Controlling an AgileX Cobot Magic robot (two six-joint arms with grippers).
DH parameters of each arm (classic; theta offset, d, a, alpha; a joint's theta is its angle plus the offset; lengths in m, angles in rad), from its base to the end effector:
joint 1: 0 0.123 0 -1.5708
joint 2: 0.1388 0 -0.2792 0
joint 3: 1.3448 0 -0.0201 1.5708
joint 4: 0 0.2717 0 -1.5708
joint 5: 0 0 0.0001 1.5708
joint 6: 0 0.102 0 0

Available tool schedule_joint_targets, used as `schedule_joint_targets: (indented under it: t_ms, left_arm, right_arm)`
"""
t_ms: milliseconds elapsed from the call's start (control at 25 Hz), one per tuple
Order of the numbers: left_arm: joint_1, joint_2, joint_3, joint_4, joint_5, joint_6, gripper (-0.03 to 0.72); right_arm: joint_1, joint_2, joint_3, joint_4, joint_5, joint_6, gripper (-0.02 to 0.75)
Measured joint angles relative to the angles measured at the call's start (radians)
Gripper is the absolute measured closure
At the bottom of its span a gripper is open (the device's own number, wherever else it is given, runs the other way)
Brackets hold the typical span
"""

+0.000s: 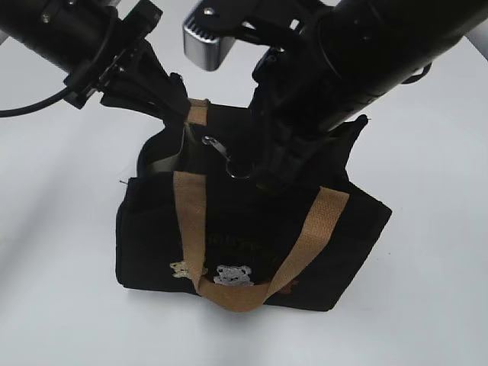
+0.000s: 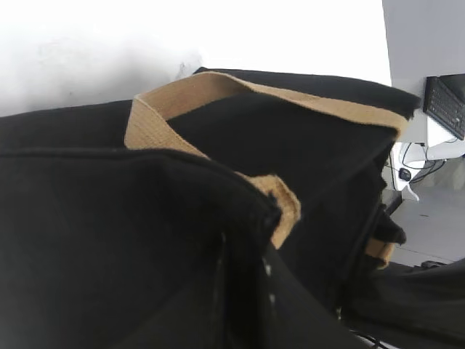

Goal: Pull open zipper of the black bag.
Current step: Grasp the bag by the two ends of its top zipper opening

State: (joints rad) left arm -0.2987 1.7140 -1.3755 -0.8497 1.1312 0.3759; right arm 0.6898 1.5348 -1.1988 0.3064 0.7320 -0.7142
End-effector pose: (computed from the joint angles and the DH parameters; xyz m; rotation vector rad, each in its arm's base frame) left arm 0.3357 -0.1760 0.2733 0.4979 2.6659 -1.1355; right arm 0.2603 0.2414 0.2716 -1.4690 2.0633 0.3392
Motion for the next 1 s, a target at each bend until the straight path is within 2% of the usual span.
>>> schedule_joint_targets:
  t_ms: [440, 520, 640, 760, 1000]
  left_arm:
    - [-0.01, -0.002, 0.0, -0.026, 0.014, -0.002, 0.663]
    - [-0.012, -0.007, 0.0, -0.008, 0.011, -0.002, 0.663]
    - [-0.002, -0.014, 0.0, 0.081, -0.015, -0.003, 0.664]
    - [0.008, -0.014, 0.0, 0.105, -0.039, -0.001, 0.664]
    - [0.009, -0.016, 0.0, 0.093, -0.038, -0.001, 0.664]
  right_arm:
    - [0.001, -0.052, 0.0, -0.137, 0.061, 0.122, 0.738]
    - [0.003, -0.053, 0.0, -0.154, 0.068, 0.145, 0.738]
    - [0.002, -0.055, 0.002, -0.236, 0.181, 0.19, 0.738]
    - [0.001, -0.056, 0.003, -0.296, 0.229, 0.243, 0.738]
    - [0.001, -0.056, 0.003, -0.288, 0.224, 0.268, 0.738]
